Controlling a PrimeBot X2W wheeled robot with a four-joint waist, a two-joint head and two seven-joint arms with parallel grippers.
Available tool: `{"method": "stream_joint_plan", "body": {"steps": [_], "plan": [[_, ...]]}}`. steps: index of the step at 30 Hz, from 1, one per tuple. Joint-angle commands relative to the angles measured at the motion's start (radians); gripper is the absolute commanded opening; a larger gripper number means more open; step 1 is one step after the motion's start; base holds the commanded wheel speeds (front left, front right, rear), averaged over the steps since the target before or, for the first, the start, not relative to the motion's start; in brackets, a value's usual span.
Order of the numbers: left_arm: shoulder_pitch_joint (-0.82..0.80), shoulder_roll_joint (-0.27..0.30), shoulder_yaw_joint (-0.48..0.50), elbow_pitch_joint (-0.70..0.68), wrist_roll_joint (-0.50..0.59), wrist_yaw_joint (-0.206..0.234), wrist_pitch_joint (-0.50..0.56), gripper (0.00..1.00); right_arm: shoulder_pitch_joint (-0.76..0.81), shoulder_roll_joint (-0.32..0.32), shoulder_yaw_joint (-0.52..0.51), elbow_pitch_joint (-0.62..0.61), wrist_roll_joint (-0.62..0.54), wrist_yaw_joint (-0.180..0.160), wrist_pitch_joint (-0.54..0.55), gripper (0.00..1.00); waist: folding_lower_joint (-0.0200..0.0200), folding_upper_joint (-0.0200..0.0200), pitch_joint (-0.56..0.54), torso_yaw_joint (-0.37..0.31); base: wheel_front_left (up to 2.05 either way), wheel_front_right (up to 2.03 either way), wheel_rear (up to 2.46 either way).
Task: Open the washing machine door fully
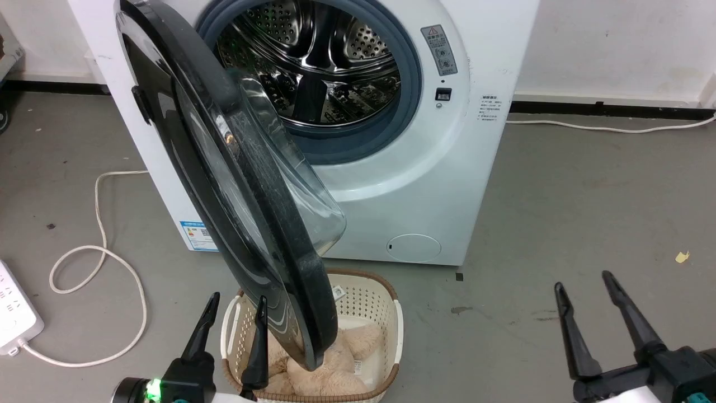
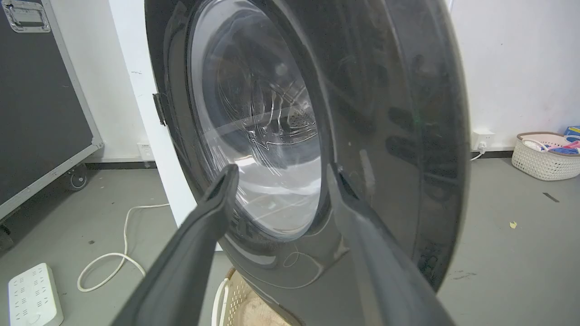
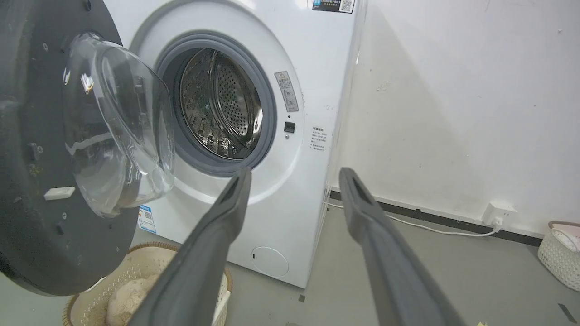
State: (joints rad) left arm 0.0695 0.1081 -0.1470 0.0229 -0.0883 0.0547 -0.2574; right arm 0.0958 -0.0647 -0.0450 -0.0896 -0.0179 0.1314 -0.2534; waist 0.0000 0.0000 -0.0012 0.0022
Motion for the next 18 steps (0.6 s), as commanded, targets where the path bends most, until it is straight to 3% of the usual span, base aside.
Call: {"method": "stream_joint_plan", "body": {"steps": [1,2,3,4,11,18], "plan": [[0.004,-0.001,0.0,-0.008,0.005,0.002,-0.004,1.0,0.015,0.007,0.007,-0.005,0.005,-0.001,-0.008,1.0,0.0,0.0,-0.002,0.001,0.0,0.0,0.0],[0.005,-0.002,-0.002,-0.01,0.008,0.001,-0.004,0.99,0.017,0.008,0.011,-0.004,0.011,-0.001,-0.008,1.0,0.0,0.0,-0.003,0.002,0.0,0.0,0.0],[0.005,-0.003,-0.005,-0.01,0.009,-0.002,-0.004,0.33,0.018,0.009,0.013,-0.003,0.014,-0.001,-0.008,1.0,0.0,0.0,-0.004,0.003,0.0,0.0,0.0],[0.006,-0.001,-0.008,-0.009,0.011,-0.007,-0.004,0.0,0.019,0.01,0.016,-0.003,0.016,-0.001,-0.008,1.0,0.0,0.0,-0.005,0.003,0.0,0.0,0.0],[-0.015,-0.002,0.026,-0.053,0.0,0.002,-0.004,0.0,0.005,0.014,0.028,0.0,0.026,-0.001,-0.008,1.0,0.0,0.0,-0.005,-0.012,0.0,0.0,0.0],[-0.12,-0.012,0.085,-0.285,0.009,0.03,-0.004,0.0,0.0,0.014,0.039,0.01,0.037,-0.001,-0.008,1.0,0.0,0.0,-0.006,-0.02,0.0,0.0,0.0]]}}
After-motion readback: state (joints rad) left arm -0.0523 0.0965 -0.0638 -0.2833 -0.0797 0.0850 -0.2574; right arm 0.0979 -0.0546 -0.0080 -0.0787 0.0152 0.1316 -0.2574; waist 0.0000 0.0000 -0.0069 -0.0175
